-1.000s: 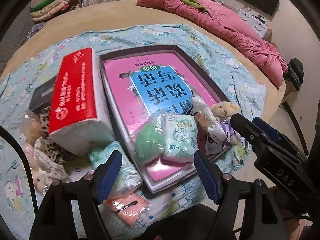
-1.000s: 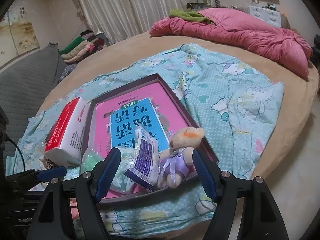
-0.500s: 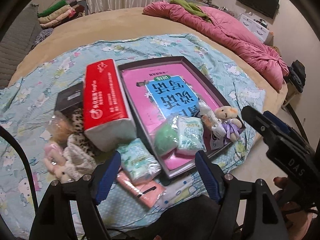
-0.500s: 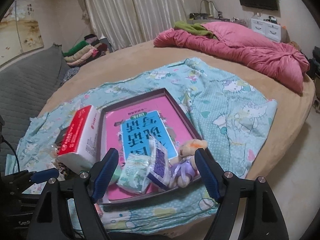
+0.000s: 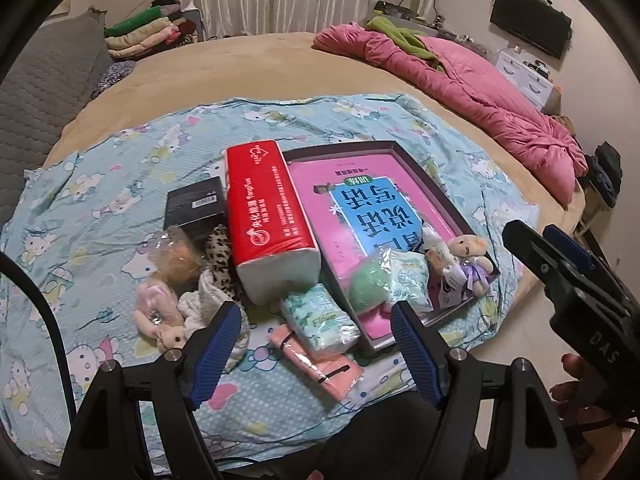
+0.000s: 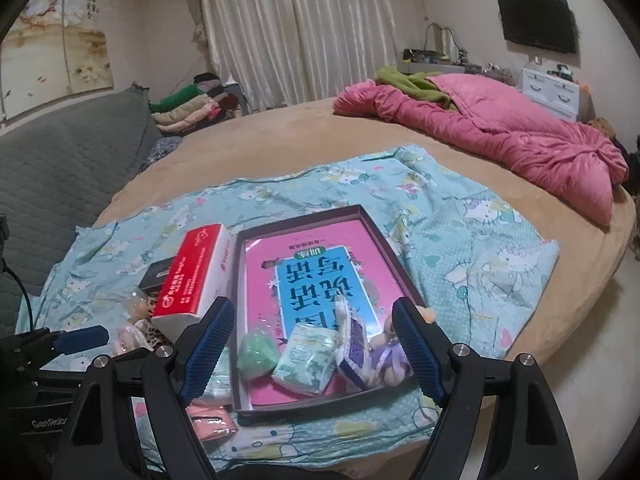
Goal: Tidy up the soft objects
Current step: 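Move both tools back over the remaining pile of soft items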
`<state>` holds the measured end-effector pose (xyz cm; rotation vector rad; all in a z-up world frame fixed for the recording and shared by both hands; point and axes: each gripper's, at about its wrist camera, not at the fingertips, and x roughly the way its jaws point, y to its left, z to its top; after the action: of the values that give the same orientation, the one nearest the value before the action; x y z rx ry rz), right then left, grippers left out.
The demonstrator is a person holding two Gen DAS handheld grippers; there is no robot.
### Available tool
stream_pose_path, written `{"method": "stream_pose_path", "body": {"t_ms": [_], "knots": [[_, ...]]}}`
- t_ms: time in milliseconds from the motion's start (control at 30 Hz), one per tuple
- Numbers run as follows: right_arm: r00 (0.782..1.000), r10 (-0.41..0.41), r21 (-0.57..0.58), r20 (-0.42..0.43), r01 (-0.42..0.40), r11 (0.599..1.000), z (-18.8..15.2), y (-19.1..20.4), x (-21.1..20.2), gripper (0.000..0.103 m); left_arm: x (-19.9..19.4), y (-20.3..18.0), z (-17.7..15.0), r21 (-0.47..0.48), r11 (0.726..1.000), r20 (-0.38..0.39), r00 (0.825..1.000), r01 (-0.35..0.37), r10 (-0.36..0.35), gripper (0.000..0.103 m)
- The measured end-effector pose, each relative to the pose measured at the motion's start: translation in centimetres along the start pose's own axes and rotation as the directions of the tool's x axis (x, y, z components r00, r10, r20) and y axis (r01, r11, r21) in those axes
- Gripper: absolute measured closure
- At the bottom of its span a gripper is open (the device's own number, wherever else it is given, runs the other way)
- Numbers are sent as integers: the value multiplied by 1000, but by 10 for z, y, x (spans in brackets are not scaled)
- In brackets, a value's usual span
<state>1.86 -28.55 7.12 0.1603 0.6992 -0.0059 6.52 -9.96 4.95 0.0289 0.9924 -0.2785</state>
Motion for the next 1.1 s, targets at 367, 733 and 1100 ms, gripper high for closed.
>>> {"method": "stream_pose_path", "body": {"t_ms": [367, 733, 1100], "knots": [[999, 28, -59, 22, -27, 998, 6, 30, -16, 16, -19, 21, -5, -21, 999, 21, 999, -24, 25, 26], [997, 66, -107, 28, -63, 992, 12, 59, -23, 16, -51, 79, 0, -111, 987, 63, 991, -115, 122, 26], [984, 176, -140, 5, -174, 975, 5, 106, -25, 16, -63, 141, -8, -233, 958, 56, 981, -168, 186, 26]]}}
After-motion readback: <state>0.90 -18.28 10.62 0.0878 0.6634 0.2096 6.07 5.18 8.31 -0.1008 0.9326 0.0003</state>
